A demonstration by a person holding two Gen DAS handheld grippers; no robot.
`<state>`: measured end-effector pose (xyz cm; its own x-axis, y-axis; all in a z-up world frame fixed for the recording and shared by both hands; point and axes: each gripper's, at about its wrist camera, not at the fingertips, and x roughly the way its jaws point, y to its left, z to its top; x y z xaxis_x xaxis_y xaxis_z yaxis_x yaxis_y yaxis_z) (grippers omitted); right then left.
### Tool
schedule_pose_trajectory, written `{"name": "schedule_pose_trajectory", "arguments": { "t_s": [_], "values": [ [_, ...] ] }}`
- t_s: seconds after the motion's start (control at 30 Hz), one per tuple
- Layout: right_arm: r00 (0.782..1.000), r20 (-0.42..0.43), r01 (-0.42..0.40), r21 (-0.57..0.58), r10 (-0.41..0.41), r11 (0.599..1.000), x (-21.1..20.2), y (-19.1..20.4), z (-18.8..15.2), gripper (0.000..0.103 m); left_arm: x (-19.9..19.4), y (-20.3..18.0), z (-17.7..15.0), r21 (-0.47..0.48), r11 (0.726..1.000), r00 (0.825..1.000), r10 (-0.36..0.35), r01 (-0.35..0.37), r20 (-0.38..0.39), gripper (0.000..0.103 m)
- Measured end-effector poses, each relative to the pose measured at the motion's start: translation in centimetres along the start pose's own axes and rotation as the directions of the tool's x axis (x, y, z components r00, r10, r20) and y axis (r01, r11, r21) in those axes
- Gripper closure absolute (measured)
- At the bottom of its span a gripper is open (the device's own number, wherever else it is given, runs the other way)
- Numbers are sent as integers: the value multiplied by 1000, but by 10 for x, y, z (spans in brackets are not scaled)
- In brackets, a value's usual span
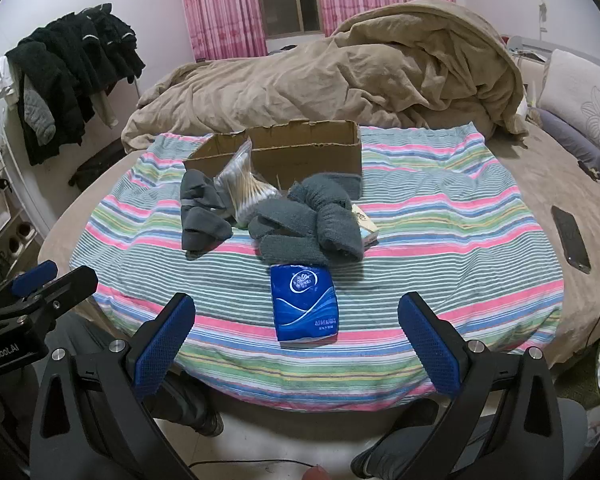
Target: Organize objects
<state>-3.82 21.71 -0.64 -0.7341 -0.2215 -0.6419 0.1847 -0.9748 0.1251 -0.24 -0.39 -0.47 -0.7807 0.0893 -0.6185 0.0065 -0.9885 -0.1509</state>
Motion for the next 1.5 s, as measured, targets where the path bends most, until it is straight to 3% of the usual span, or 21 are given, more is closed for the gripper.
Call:
{"name": "schedule_pose_trajectory", "arguments": {
  "t_s": [1.5],
  "values": [
    [1000,-1,-1,-8,1,1000,-2,5,3,0,1,5,4,-5,1000,1000,-17,17,4,1]
  ]
}}
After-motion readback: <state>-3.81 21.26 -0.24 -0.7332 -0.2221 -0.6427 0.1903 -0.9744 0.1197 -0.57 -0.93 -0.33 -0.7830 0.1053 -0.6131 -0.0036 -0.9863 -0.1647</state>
